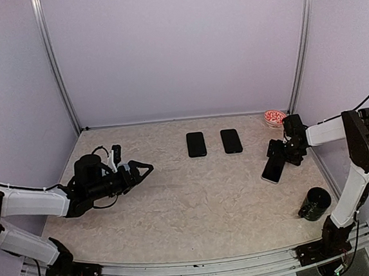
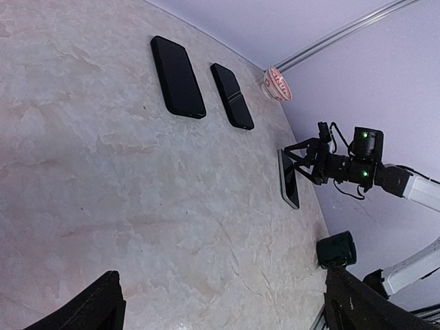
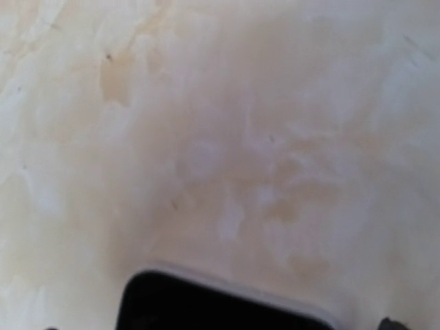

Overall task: Put the phone into the phone case
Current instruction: Move the phone to the center of the board.

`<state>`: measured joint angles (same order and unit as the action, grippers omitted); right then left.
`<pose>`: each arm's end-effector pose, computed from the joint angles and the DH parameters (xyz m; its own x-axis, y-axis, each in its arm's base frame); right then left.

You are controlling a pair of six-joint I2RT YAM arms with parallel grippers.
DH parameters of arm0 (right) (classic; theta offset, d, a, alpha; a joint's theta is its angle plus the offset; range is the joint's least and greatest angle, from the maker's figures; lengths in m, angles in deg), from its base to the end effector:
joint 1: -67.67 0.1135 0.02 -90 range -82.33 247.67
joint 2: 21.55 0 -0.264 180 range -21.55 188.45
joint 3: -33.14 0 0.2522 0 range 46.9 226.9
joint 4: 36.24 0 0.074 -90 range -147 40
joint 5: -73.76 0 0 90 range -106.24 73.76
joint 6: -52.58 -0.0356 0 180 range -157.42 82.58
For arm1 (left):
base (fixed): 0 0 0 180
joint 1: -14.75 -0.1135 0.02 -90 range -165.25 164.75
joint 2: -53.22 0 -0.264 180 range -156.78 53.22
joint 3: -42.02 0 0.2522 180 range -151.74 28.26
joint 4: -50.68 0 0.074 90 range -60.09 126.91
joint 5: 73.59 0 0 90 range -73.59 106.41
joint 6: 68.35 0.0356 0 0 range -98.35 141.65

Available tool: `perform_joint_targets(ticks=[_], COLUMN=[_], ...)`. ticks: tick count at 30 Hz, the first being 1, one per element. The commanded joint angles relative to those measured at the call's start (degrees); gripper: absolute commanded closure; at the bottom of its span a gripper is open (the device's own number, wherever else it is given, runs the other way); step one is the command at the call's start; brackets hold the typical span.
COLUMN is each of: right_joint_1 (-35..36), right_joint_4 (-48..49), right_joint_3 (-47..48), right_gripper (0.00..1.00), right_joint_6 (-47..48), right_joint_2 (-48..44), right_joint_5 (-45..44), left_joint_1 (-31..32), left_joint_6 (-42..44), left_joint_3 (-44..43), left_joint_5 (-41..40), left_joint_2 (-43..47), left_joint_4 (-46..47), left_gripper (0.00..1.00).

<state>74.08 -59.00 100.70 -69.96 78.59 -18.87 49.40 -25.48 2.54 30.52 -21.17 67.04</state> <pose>0.3393 0.0365 0.1475 -0.7351 0.4581 -0.4997 0.3675 0.8887 0.2741 0.2079 -0.1542 0.1889 -0.7215 -0.3654 -0.5882 0.3127 0.5860 -0.7476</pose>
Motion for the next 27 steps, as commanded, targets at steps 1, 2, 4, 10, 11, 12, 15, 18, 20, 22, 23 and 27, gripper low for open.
perform_joint_targets(ticks=[1,2,4,10,11,12,15,18,20,22,23,27], right_joint_1=[-1.1,-1.2,-1.4,-1.6,-1.7,-1.7,-1.7,-1.5,-1.0,-0.1,0.3,2.7], right_joint_4=[0.4,0.2,-0.3,-1.9,-2.0,-1.7,0.2,3.2,3.8,2.9,2.5,1.2], right_joint_3=[3.9,4.9,7.0,8.7,8.2,7.4,3.6,-1.0,-2.4,-2.7,-2.9,-4.3], right_gripper=[0.0,0.0,0.0,0.0,0.0,0.0,0.0,0.0,0.0,0.0,0.0,0.0], right_joint_6=[3.3,4.1,5.1,7.3,7.4,7.5,7.9,8.5,9.0,9.5,9.5,9.5], right_joint_2=[3.6,4.4,6.0,8.7,8.5,8.1,5.1,2.5,1.9,1.6,1.3,-1.0], right_joint_5=[2.2,2.5,4.3,5.0,5.2,5.7,8.5,13.8,16.2,16.4,16.2,15.3], left_joint_1=[0.6,0.6,0.7,0.8,0.8,0.8,0.8,0.8,0.8,0.8,0.8,1.0], left_joint_6=[-0.1,-0.1,-0.1,-0.1,-0.1,0.0,0.2,0.0,-0.2,-0.4,-0.6,-0.7], left_joint_3=[0.7,0.7,0.7,0.8,0.8,0.8,0.9,0.8,0.5,0.1,-0.1,-0.6], left_joint_5=[0.0,0.0,-0.1,-0.1,-0.2,-0.2,-0.4,-0.3,0.1,0.5,0.8,1.2], left_joint_2=[-0.8,-0.8,-1.0,-0.9,-0.8,-0.8,-0.8,-1.1,-1.8,-2.5,-3.0,-3.9], left_joint_4=[2.3,2.3,2.3,2.2,2.2,2.0,2.0,2.7,3.2,3.6,3.9,4.2], left_gripper=[0.01,0.01,0.01,0.01,0.01,0.01,0.01,0.01,0.01,0.01,0.01,0.01])
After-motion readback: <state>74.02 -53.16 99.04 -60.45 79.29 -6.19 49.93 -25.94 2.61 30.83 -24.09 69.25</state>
